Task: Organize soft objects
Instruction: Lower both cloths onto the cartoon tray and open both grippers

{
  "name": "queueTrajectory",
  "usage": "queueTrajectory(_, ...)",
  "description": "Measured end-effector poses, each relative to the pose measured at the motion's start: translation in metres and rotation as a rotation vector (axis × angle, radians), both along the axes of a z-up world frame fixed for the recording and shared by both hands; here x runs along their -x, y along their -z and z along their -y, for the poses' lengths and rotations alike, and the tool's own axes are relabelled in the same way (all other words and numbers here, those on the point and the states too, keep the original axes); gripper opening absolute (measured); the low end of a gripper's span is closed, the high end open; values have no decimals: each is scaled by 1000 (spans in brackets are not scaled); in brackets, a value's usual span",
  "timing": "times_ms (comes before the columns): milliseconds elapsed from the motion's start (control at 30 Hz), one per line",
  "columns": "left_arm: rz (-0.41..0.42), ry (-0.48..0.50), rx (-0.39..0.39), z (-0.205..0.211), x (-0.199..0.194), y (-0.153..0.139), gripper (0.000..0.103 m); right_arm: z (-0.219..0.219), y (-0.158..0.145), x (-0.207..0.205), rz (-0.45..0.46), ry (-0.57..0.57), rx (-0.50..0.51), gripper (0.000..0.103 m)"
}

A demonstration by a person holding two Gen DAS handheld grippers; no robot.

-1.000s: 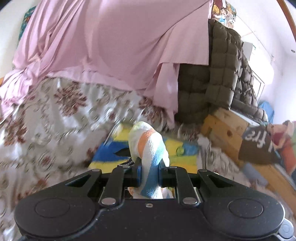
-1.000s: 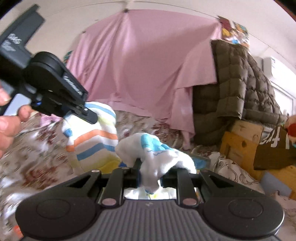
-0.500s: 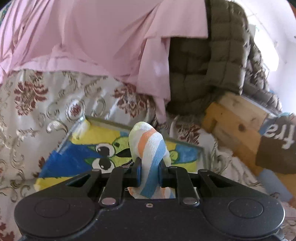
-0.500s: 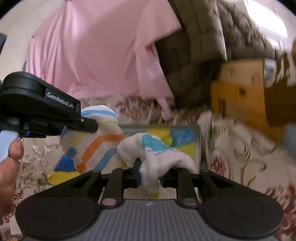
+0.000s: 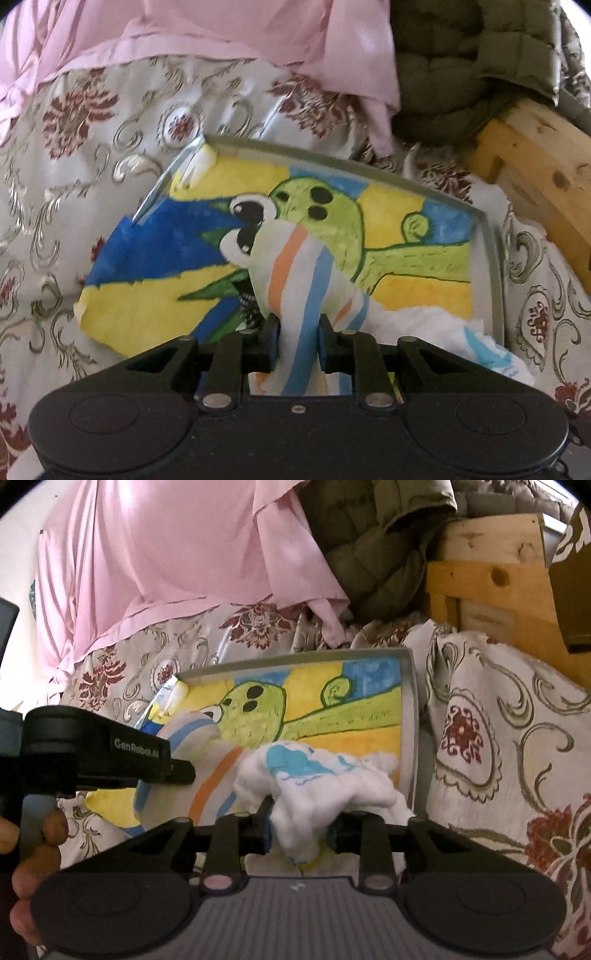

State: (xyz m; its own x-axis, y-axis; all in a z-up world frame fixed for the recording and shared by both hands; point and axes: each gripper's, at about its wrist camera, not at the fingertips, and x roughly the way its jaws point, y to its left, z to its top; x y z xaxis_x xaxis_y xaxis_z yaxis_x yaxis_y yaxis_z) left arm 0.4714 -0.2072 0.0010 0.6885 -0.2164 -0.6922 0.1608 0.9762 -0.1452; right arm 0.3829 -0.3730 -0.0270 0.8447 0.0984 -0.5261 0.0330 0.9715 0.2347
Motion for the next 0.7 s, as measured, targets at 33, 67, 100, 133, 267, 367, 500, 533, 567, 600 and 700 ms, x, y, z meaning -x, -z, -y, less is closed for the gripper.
queueTrajectory(33,-11,0,2,-1,0,2,25,0,0,0,-4,-1,-2,37)
queueTrajectory(67,-13,-2,0,-1,1,3,26,1,0,0,-7,-2,-6,39)
queueTrajectory(100,-5,-4,-7,-1,3,3,26,1,-1,0,-7,-4,-9,39)
queueTrajectory(133,0,-3,-13,0,4,3,28,2,-2,1,-6,-3,-10,40)
queueTrajectory(267,3,-15,-20,0,9,3,40,2,-6,2,-21,-8,13,47)
queueTrajectory(367,7,-32,-7,-2,13,2,49,-2,-11,5,-29,-18,64,55)
queueTrajectory(500,33,-33,-16,-3,22,-2,62,-4,-19,13,-24,-13,84,64)
queueTrajectory(533,42,-31,-20,-4,25,-4,65,-4,-22,16,-21,-10,86,69)
queueTrajectory(567,51,-29,-20,-5,28,-7,65,-4,-24,19,-17,-6,87,72)
queueTrajectory(600,56,-30,-18,-7,30,-10,67,-2,-27,22,-13,-1,85,73)
queueTrajectory(700,79,-44,-2,-15,41,-21,74,3,-37,35,7,14,64,80)
